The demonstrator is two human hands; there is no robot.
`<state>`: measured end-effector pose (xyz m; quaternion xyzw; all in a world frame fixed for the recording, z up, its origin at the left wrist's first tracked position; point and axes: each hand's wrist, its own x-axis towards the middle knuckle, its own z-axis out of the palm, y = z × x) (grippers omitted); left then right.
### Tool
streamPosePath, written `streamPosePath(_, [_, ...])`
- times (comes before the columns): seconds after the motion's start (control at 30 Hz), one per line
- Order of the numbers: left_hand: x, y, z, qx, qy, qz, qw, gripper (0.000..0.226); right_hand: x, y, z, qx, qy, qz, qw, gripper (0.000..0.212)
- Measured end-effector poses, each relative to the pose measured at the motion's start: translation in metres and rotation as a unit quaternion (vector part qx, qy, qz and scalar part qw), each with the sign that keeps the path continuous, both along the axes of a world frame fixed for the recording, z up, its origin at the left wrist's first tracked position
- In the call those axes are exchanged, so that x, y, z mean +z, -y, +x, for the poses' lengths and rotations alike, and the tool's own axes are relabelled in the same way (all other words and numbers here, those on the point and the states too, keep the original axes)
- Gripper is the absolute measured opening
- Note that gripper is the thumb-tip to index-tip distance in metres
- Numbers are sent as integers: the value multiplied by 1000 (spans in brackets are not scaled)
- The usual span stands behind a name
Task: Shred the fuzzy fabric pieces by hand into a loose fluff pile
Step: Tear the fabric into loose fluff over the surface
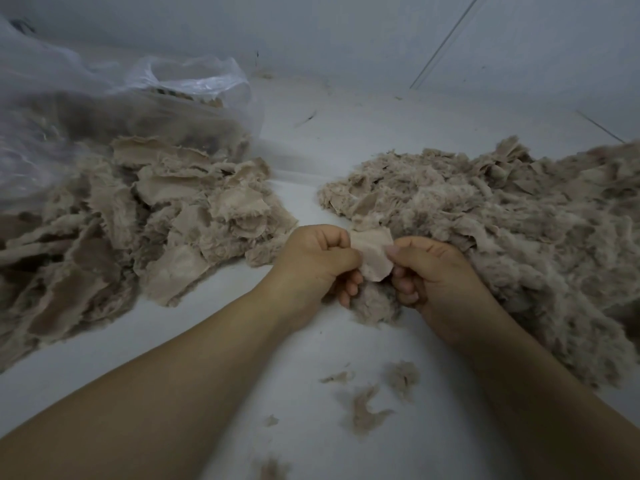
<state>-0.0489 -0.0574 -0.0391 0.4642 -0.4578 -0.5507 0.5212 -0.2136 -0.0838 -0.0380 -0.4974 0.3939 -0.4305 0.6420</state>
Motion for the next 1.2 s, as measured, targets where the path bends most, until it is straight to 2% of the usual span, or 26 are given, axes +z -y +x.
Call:
streamPosePath(0.13, [-1,-1,-1,-23,44,1,999,36,-2,1,-1,14,-18,-10,1000,18])
streamPosePath(0.27, [0,2,-1,4,-7,5,1000,7,-3,3,-2,21,-20,-7,1000,15])
streamPosePath(0.43, [-4,2,-3,33,21,-49,998,20,-2,-1,-3,45,-56,-33,997,15])
streamPosePath(0.5, [-3,4,0,76,-18,-47,996,24,-1,0,-3,40,-37,-16,998,17])
streamPosePath(0.57, [0,6,8,73,-73,-42,994,24,1,1,-2,21,-1,9,1000,21])
streamPosePath(0.6, [0,5,12,33,-100,-38,994,25,0,2,-3,10,17,24,1000,26])
streamPosePath(0.67, [5,1,20,-134,-97,-24,986,26,1,2,-2,-10,36,43,998,30])
streamPosePath(0.73, [10,-5,22,-306,33,-1,951,25,2,1,-2,-15,33,43,998,28])
streamPosePath(0.77, [12,-7,21,-345,99,-4,933,25,1,1,-2,-14,29,40,999,30])
streamPosePath(0.8, [13,-7,20,-343,138,-6,929,25,1,1,-1,-12,23,36,999,28])
streamPosePath(0.87, [13,-6,16,-268,133,11,954,31,2,0,-2,-4,21,31,999,16])
streamPosePath(0.93, [10,-4,10,-141,53,30,988,39,2,0,-2,3,27,27,999,14])
streamPosePath(1.0, [7,0,4,-32,-16,20,999,42,1,1,-2,9,29,22,999,14])
streamPosePath(1.07, [6,0,-1,0,-21,2,1000,36,2,0,-2,15,22,18,999,19])
streamPosePath(1.17, [4,-3,-5,-14,33,-1,999,24,1,1,0,12,15,16,1000,17])
streamPosePath(1.2, [4,-1,-5,18,32,-6,999,23,0,1,0,6,16,15,1000,16])
